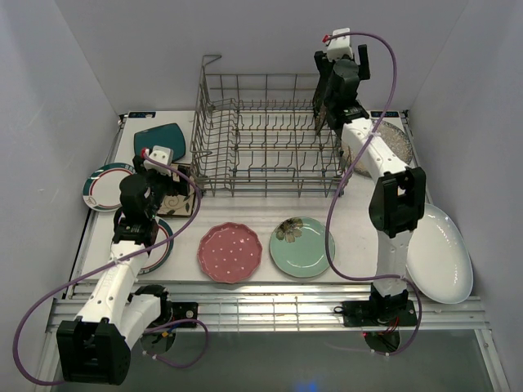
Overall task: Load the plates into the dish rack
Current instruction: Insert the plate into the dish rack, then pick up the plate from the corner of the board.
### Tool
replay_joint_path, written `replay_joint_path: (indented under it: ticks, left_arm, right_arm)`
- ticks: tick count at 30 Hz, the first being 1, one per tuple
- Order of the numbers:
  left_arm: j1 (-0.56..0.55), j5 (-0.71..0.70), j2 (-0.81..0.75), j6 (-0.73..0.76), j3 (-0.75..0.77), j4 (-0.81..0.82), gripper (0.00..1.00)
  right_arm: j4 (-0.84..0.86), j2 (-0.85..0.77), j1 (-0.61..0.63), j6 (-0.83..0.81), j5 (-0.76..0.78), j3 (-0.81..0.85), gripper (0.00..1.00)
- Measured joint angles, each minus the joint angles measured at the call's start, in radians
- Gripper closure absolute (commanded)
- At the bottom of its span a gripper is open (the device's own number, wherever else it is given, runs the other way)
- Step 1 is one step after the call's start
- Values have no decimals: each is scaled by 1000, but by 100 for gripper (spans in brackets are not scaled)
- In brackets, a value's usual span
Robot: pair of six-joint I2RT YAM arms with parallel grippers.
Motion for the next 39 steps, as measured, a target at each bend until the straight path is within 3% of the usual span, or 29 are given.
replay_joint_path:
  ticks: [7,11,18,21,26,39]
  left_arm:
    - [0,1,-2,0,2,-7,2]
    - [0,2,-3,0,3,-9,2]
    - [0,-3,-3,1,3,-9,2]
    - [0,-4,-3,3,3,-9,2]
    - [0,-4,-3,3,3,-9,2]
    - [0,-5,-11,8,3,-9,2]
  right_arm:
    - [-89,-10,0,122,38,53,10]
    - [-178,-87,0,232,68,-3,10]
    - [-368,-421,2,547,117,-265,10]
    - [-392,-659,5,689,151,-499,10]
    - [-425,-920,6,826,180,-746,10]
    - [-583,-1041,7,1080,182,-1022,10]
